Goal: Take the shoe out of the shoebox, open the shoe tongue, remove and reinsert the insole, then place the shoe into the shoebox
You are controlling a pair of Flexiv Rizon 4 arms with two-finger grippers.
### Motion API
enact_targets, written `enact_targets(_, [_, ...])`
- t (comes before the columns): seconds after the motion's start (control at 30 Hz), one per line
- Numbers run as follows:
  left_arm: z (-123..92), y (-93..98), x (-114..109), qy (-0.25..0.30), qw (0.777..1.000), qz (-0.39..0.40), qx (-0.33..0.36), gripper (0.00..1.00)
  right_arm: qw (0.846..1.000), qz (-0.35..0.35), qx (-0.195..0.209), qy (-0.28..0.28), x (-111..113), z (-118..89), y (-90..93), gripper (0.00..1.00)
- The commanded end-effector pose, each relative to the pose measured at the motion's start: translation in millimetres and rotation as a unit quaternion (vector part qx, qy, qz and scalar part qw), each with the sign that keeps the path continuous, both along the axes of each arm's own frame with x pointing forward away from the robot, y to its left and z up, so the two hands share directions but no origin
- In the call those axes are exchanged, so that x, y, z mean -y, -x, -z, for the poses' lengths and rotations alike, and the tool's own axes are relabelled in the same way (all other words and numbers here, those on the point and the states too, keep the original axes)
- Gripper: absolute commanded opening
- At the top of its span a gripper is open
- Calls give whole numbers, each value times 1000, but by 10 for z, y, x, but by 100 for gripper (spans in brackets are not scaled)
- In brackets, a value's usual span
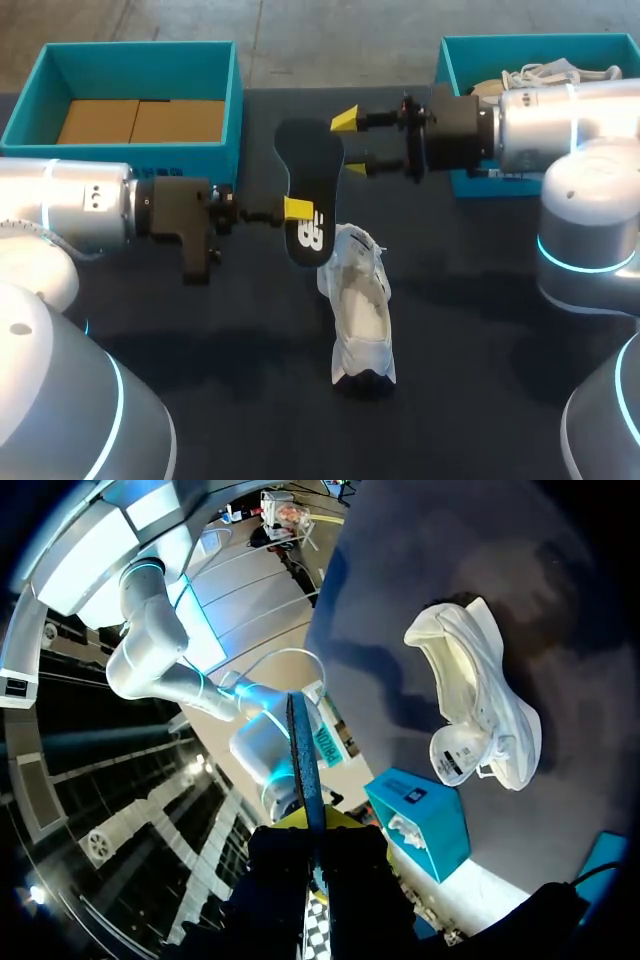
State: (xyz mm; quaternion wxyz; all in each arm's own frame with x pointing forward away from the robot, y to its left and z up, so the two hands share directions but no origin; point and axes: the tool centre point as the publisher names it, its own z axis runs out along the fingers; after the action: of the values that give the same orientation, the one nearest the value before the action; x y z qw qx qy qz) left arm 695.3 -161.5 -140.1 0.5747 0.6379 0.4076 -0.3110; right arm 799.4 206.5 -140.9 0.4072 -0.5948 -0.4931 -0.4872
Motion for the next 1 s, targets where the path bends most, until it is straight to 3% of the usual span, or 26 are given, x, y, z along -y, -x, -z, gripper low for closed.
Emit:
enact_targets(0.03, [11,8,11,2,1000,-2,2,0,1000,8,-1,0,-61,24,13,49])
enact_targets(0.23, [11,8,11,2,1000,-2,2,0,1000,5,-6,-1,-66,32,3,40])
enact_targets(0.63, [11,8,11,2,1000,-2,2,0,999,-29,-19,7,-153,4,37,38])
enact_targets(0.9, [11,8,11,2,1000,-2,2,0,999,-36,-22,7,-171,-13,39,28])
enact_targets(1.0, [11,8,11,2,1000,-2,2,0,999,-39,-29,8,-180,9,68,29])
